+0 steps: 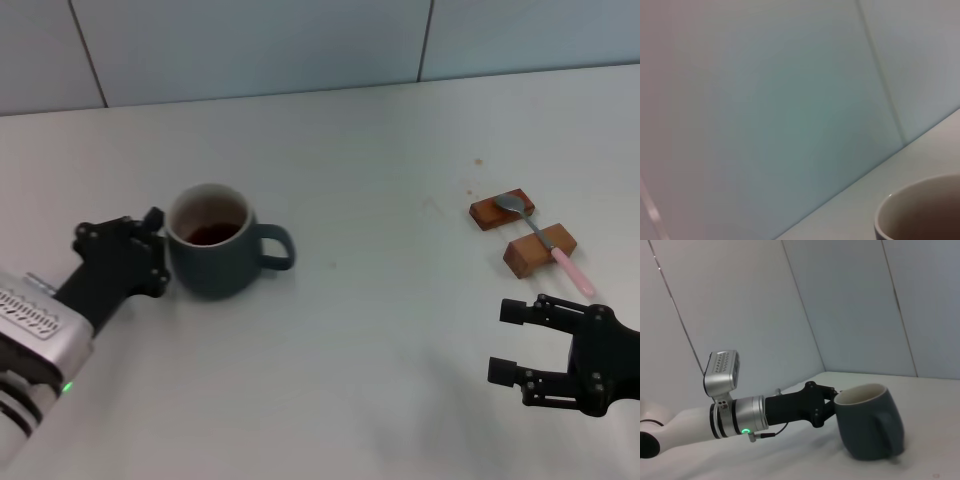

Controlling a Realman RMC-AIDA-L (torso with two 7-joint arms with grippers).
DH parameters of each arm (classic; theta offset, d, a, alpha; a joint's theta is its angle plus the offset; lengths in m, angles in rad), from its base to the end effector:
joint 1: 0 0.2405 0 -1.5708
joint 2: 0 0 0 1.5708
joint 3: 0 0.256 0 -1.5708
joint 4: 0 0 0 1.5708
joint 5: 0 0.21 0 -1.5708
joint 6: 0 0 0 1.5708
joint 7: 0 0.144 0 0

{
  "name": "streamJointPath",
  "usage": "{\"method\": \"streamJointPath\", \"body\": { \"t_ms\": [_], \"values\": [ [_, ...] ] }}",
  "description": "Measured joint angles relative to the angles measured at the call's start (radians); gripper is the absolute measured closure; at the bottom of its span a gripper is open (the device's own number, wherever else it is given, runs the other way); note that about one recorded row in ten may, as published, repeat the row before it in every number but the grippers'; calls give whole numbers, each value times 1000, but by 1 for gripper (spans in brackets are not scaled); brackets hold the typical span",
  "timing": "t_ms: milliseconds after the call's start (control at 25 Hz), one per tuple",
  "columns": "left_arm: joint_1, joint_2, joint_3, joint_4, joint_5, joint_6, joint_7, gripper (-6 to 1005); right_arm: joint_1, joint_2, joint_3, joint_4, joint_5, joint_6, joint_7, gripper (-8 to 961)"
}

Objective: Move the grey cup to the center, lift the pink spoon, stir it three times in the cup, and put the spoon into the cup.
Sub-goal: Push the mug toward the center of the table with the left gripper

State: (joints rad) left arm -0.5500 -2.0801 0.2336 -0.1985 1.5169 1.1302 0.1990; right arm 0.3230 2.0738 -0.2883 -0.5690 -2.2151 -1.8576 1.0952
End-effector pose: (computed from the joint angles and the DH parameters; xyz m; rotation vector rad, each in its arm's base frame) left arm -0.2978 0.3183 -0.0806 -2.0275 -0.1411 -0.4263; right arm 0.3278 0.2277 0.0172 -2.6112 0.6684 0.8927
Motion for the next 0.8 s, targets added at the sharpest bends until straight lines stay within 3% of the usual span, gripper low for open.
{"method": "streamJointPath", "body": {
  "t_ms": [280,480,800],
  "values": [
    [-30,0,-6,-44,32,-1,1,1001,-1,0,0,0,0,0,0,135],
    [-91,0,-5,-126,40,-18,1,1001,-1,0,-2,15,0,0,-4,135],
    [-114,0,-25,-162,42,-34,-9,1001,3,-2,-7,20,0,0,-8,135]
  ]
}}
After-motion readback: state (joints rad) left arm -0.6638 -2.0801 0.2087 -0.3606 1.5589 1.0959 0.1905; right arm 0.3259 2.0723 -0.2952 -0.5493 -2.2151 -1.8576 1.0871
